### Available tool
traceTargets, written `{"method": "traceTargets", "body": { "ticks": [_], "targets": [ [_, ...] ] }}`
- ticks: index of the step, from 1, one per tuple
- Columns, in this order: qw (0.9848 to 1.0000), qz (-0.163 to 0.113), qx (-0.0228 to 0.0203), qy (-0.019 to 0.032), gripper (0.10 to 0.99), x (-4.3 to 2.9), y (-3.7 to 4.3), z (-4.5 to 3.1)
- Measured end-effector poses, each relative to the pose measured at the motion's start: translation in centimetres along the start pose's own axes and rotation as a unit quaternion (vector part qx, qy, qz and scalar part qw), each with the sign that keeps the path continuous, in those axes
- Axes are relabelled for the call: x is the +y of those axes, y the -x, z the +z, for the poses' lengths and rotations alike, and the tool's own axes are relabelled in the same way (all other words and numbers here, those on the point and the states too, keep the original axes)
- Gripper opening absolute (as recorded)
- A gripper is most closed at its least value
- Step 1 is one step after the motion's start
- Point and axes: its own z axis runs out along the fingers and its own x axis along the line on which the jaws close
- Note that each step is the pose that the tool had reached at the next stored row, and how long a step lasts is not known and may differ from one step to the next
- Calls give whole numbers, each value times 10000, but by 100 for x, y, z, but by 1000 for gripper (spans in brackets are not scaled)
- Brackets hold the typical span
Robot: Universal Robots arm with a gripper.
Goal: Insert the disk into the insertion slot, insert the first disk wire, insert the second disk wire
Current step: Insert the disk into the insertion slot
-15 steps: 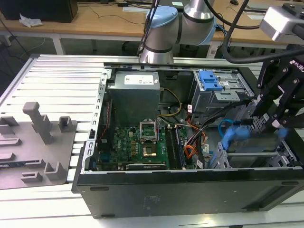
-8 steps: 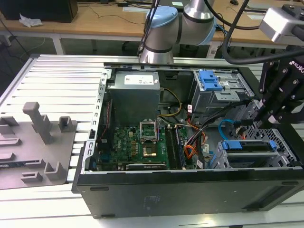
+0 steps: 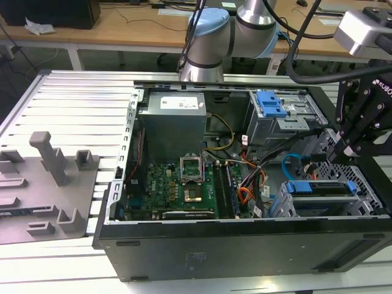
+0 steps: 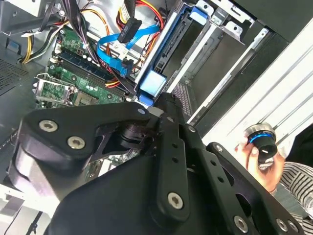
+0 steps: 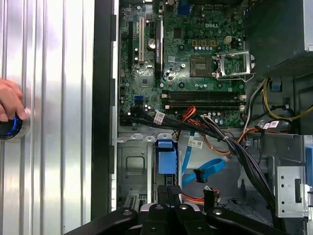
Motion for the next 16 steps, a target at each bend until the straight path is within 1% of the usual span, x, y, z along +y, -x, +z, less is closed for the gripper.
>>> {"method": "traceTargets", "body": {
  "ticks": [1,2,4,5,6,12,15,16],
  "targets": [
    [10000,0,0,0,106,-6,0,0],
    [10000,0,-2,3,106,-30,5,0],
    [10000,0,0,19,106,-122,30,-7],
    [10000,0,-1,27,106,-139,32,-2],
    [10000,0,-1,31,106,-144,32,7],
    [10000,0,0,38,106,-153,31,125],
    [10000,0,0,39,106,-160,31,216],
    [10000,0,0,39,106,-161,30,232]
  ]
}}
